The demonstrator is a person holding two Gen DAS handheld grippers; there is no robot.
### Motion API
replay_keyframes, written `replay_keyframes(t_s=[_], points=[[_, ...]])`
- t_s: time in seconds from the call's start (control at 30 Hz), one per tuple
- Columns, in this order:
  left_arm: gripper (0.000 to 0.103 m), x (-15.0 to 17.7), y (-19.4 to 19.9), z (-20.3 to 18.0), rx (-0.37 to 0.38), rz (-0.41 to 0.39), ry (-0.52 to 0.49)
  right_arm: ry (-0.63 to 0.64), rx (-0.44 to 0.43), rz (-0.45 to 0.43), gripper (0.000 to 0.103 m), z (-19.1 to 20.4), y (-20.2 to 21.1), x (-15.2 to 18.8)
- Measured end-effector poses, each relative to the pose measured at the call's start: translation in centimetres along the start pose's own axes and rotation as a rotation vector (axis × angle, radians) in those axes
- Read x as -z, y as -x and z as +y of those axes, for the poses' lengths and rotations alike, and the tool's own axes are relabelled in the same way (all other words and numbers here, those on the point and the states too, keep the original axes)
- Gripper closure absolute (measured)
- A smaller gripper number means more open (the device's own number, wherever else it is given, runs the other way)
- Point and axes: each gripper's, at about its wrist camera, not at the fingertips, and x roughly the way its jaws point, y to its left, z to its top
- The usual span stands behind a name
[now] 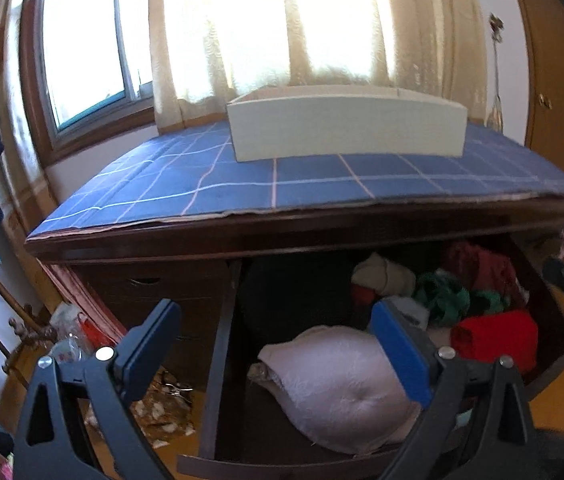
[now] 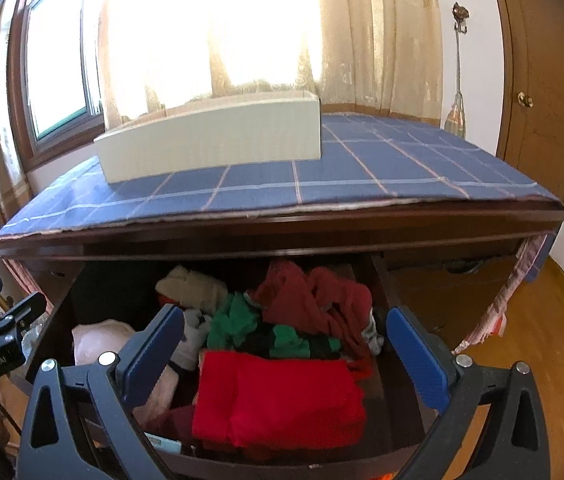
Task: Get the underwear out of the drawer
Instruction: 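Move the right tool over the red garment in the drawer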
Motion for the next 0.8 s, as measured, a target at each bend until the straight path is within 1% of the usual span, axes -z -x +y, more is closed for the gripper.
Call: replay_keyframes(t_s=[0.17,0.2,0.3,0.33,0.4,0.5,0.63,0.8], points=[[0.005,-1.4,0.2,0.2,0.071,0.006,0.035,-0.001,-0.001,-0.051,0.001,0.1,0.6,-1.6],[0.005,-1.6,0.4,0.2,0.068,-0.004,0.032,0.001,0.001,-0.058,0.001,0.1,0.7,-1.8],[0.003,-1.7,0.8,0.0,0.024,-0.035,0.009,0.011,0.012,-0.071,0.001,0.0,0.6,-2.0],[0.001,-1.5,0.8,0.0,0.010,-0.039,-0.002,0.014,0.016,-0.068,0.001,-0.1,0.5,-1.8],[0.001,-1.3,0.4,-0.1,0.002,-0.028,-0.008,0.019,0.022,-0.055,0.001,-0.3,0.2,-1.5],[0.001,-1.3,0.1,-0.1,0.035,-0.006,0.009,0.015,0.028,-0.029,0.001,-0.9,-0.2,-1.1],[0.000,-1.4,-0.5,-0.6,0.030,0.005,0.010,0.017,0.052,-0.015,0.001,-1.6,-0.4,-0.6],[0.000,-1.0,-2.0,-1.2,0.061,0.070,-0.006,0.026,0.044,0.025,0.001,-2.0,-1.6,0.0]])
